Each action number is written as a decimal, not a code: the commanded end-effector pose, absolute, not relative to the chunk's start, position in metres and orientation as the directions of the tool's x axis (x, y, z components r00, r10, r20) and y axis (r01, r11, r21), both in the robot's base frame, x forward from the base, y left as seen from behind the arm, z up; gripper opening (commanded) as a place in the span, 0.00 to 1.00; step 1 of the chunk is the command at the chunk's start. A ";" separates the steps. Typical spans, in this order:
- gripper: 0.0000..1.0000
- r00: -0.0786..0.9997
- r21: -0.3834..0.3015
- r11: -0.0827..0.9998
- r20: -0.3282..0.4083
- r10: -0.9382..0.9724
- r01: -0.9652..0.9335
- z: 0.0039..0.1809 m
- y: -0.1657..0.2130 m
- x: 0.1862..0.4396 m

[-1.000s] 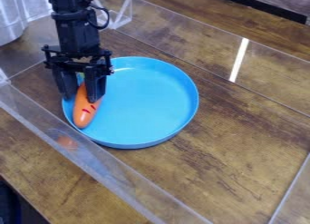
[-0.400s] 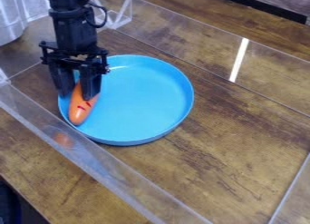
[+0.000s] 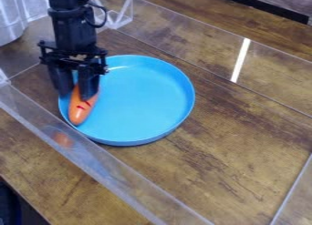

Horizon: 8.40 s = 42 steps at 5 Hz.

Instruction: Remove the carrot from inside the blue tray and put it on the table

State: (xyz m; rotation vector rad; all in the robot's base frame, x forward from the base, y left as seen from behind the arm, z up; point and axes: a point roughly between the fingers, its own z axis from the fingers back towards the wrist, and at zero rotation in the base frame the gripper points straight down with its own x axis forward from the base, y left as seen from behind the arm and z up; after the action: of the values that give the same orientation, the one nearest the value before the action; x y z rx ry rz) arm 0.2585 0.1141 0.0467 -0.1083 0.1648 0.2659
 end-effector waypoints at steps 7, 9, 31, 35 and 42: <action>0.00 0.977 -0.051 0.978 -0.079 0.197 -0.201 0.090 0.119 0.256; 0.00 0.980 -0.046 0.980 -0.065 0.189 -0.192 0.097 0.120 0.260; 0.00 0.997 -0.038 0.997 -0.045 0.067 -0.069 0.071 0.112 0.271; 0.00 0.999 -0.046 0.999 -0.033 0.018 -0.020 0.086 0.095 0.264; 0.00 0.999 -0.051 0.998 -0.006 -0.044 0.043 0.114 0.078 0.268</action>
State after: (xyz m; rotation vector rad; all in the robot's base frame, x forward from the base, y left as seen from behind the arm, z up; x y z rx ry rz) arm 0.2601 0.0813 0.0882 -0.0806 0.0980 -0.0204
